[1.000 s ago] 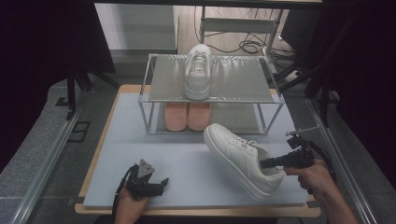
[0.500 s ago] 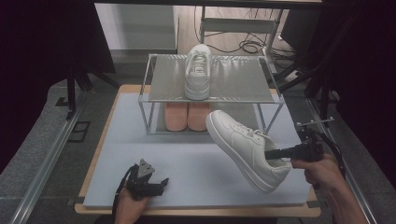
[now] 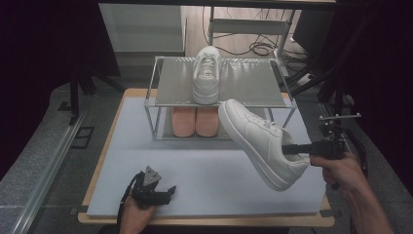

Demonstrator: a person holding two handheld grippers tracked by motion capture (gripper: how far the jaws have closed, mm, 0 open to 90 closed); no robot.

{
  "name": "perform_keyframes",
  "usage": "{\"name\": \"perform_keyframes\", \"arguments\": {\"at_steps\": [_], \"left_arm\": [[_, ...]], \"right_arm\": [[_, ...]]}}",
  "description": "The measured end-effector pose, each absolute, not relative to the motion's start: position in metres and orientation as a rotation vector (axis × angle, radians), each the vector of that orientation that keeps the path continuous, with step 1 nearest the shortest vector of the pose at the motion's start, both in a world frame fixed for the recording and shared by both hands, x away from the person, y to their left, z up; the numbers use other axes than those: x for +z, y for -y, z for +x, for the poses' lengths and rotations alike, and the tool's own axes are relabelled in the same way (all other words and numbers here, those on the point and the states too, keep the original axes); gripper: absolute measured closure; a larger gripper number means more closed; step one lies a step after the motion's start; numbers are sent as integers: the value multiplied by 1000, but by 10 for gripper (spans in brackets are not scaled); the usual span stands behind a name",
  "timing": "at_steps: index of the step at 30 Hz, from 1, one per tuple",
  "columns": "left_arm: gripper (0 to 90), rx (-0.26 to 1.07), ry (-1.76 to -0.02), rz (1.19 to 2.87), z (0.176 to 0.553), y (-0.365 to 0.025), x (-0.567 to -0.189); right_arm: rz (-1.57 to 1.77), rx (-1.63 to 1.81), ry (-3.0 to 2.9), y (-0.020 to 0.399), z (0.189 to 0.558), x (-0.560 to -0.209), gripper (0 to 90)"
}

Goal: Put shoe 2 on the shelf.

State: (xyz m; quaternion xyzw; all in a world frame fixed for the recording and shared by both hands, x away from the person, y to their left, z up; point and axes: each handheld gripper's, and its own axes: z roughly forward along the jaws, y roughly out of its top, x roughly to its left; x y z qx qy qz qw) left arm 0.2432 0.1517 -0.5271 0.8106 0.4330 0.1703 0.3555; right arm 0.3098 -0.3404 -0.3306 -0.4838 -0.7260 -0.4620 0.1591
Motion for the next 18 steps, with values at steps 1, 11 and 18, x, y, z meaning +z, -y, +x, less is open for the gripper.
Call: {"name": "perform_keyframes", "arguments": {"at_steps": [1,11,18], "left_arm": [[152,440,-1116,2096,243,-152,-527],[152,438,-1116,2092,243,-152,-527],[152,441,-1115,2096,243,-152,-527]], "right_arm": [[-1384,-1327,2077,341,311,-328,807],[-1444,-1398,2044,343,327,-308,807],[-1506,-1452,1992,341,344,-305,807]]}}
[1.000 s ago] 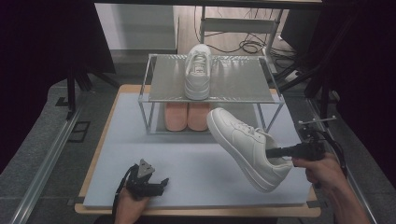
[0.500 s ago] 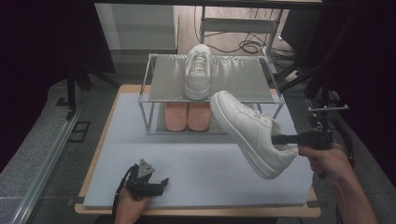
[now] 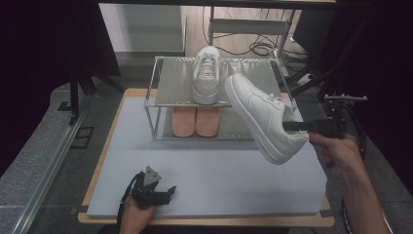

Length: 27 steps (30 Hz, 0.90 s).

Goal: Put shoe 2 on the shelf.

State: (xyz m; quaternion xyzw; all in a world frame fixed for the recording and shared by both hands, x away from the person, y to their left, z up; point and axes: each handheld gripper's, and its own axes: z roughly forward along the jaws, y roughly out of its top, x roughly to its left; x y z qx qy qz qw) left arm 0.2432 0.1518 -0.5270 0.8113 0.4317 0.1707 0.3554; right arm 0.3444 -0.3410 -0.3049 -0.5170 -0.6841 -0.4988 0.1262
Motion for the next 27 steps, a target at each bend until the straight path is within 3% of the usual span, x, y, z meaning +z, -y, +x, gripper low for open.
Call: {"name": "perform_keyframes", "arguments": {"at_steps": [27], "left_arm": [[153,443,-1114,2095,243,-152,-527]], "right_arm": [[-1765,-1597,1745,315,409,-305,806]]}}
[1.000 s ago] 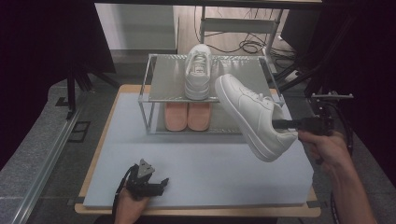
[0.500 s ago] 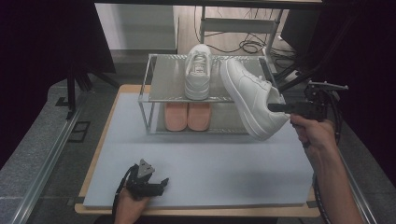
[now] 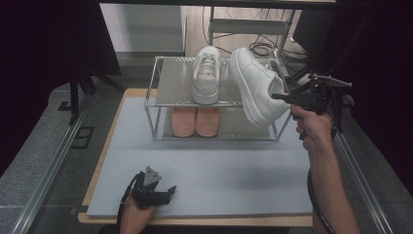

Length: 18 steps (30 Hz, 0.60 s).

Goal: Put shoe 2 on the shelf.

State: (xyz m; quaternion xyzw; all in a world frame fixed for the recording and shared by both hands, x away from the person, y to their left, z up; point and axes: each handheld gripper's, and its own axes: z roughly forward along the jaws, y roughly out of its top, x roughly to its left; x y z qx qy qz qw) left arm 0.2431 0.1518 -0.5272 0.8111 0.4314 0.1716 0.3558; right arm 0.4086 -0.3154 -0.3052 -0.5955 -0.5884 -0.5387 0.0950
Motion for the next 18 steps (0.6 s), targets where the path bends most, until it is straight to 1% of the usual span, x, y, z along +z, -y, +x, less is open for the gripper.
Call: {"name": "perform_keyframes", "arguments": {"at_steps": [8,18], "left_arm": [[153,444,-1116,2093,243,-152,-527],[153,444,-1115,2091,243,-152,-527]], "right_arm": [[-1822,-1626,1685,302,427,-307,806],[-1893,-1628,1624,288,450,-318,805]]}}
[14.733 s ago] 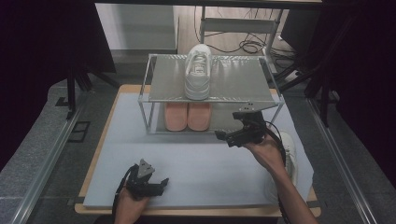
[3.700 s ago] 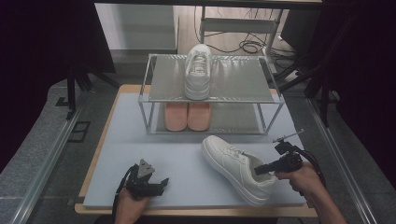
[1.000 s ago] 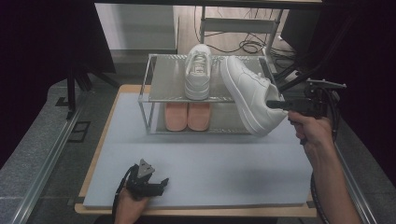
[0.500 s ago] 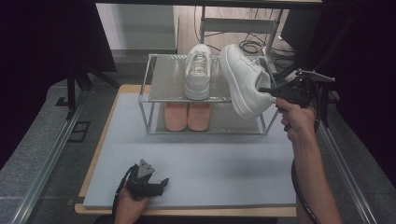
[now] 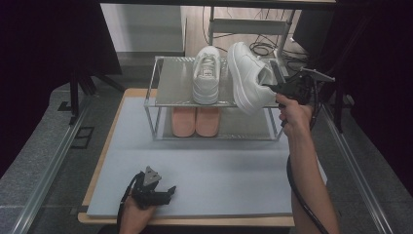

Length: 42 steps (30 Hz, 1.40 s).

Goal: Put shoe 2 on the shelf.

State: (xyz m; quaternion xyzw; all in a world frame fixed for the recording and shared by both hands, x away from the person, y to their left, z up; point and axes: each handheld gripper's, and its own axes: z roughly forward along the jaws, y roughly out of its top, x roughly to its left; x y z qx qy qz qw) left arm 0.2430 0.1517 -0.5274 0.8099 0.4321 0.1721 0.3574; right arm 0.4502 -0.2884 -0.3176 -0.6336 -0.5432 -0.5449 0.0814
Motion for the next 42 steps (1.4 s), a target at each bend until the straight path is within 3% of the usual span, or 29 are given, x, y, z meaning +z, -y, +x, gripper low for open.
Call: {"name": "perform_keyframes", "arguments": {"at_steps": [17,30,42], "left_arm": [[154,445,-1116,2090,243,-152,-527],[154,445,-1116,2091,243,-152,-527],[154,445,-1116,2091,243,-152,-527]], "right_arm": [[-2010,-1631,1549,274,477,-325,792],[-2119,-1636,1592,258,479,-315,790],[-2189,-1648,1577,269,476,-312,791]]}}
